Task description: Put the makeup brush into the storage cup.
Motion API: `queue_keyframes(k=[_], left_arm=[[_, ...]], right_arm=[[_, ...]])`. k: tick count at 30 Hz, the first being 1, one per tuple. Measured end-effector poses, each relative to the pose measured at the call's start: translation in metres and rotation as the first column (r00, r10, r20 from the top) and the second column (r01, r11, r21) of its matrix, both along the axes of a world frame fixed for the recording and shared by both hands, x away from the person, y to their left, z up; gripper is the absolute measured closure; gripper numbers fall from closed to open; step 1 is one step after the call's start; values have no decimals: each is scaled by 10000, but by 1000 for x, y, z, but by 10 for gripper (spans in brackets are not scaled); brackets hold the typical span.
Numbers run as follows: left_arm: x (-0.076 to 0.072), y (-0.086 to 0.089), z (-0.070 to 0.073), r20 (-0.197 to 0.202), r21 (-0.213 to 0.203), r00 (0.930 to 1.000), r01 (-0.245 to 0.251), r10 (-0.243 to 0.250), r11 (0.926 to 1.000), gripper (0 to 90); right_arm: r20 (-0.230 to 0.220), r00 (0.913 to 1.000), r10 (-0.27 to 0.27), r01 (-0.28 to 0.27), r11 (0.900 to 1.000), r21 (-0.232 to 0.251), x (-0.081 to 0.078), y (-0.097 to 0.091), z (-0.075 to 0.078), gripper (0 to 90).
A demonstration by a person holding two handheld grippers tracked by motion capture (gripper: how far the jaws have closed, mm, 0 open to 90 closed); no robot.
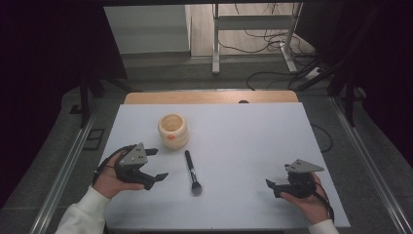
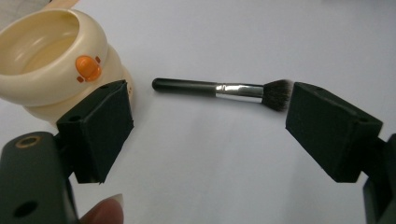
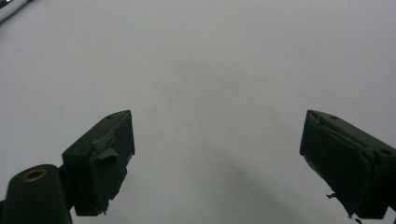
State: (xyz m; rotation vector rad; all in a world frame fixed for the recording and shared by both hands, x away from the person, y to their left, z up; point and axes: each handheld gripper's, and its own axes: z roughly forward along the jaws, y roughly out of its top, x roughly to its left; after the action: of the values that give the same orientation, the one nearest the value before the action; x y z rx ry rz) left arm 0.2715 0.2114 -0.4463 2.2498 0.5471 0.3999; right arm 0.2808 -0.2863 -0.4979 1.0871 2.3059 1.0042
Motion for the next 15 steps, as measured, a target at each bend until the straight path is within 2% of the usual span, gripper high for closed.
queue_keyframes(k=[5, 7, 9, 11, 15], left_arm=[[4, 2, 6, 228, -295, 9988, 429, -423, 9986, 122], [6, 2, 7, 359, -209, 9972, 661, -654, 9976, 122], [7, 0, 7, 480, 74, 9943, 953, -955, 9954, 117], [7, -3, 9, 672, 204, 9889, 1318, -1329, 9911, 116], [10, -8, 9, 763, 595, 9766, 1971, -2013, 9786, 111]], right_arm=[[-11, 10000, 1, -1, 10000, -32, 0, 0, 0, 108], [-16, 10000, 20, -20, 10000, -42, 0, 0, 0, 107], [-65, 10000, 38, -39, 10000, -71, 0, 0, -1, 107], [-70, 10000, 51, -52, 10000, -84, 0, 1, -1, 106], [-91, 9999, 75, -76, 9999, -120, 0, 1, -1, 105]])
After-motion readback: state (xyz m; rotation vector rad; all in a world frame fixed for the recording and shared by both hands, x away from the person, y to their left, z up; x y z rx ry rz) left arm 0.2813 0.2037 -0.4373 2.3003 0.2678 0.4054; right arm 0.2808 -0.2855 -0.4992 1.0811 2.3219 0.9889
